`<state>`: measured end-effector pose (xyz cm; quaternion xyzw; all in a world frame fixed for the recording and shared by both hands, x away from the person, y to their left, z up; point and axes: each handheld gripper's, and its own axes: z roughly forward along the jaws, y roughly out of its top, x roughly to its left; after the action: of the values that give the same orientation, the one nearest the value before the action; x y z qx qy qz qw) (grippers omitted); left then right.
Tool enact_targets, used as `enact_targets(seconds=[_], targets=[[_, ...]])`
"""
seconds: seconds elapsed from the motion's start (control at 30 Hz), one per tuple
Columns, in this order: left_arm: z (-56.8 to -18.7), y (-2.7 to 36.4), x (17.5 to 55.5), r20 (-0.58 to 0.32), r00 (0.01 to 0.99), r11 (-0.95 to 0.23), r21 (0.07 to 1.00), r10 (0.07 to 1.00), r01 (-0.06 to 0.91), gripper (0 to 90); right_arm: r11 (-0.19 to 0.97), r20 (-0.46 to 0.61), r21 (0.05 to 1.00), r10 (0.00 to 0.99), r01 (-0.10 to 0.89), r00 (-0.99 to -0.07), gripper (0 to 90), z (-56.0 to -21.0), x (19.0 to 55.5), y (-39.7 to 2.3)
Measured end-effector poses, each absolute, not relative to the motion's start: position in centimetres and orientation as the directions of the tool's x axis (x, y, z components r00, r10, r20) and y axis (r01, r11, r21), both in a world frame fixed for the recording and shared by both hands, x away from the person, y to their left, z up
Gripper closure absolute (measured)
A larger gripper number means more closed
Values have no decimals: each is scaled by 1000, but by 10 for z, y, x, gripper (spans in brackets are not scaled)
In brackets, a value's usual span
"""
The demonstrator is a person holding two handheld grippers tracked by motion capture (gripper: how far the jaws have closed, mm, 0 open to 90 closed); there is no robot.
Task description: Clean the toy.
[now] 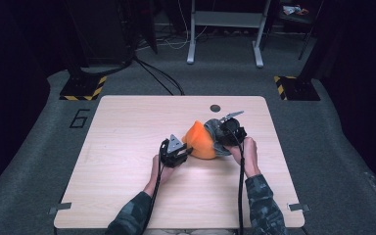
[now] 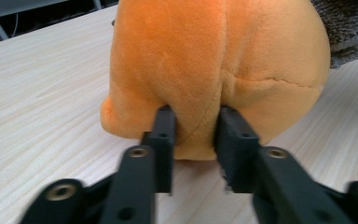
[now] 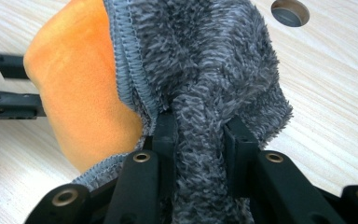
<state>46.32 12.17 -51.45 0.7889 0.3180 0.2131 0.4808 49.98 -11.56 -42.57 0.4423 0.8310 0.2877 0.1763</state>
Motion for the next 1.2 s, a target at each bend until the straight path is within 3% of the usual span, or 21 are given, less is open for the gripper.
enact_targets(seconds=[0.13,0.33,0.47,0.6,0.77,0.97,1.2], targets=[[-511,122,460,5,702,-317,895,712,315,813,427,-28,651,839,627,-543,702,-423,498,-120],[-501,123,449,-59,710,-277,896,702,348,820,404,-30,674,851,618,-524,699,-411,488,-125],[-495,123,441,-92,713,-252,897,695,362,818,415,-22,705,823,575,-567,699,-393,476,-118],[-496,122,439,-66,715,-272,897,696,348,813,456,-42,705,791,543,-611,695,-386,473,-98],[-504,124,444,-22,707,-306,892,706,334,805,507,-83,661,782,554,-617,693,-405,485,-75],[-507,128,447,-34,714,-303,891,700,340,805,527,-114,652,779,545,-617,692,-406,486,-71],[-510,129,449,-50,714,-287,894,699,343,804,492,-77,645,803,584,-592,692,-412,486,-87]])
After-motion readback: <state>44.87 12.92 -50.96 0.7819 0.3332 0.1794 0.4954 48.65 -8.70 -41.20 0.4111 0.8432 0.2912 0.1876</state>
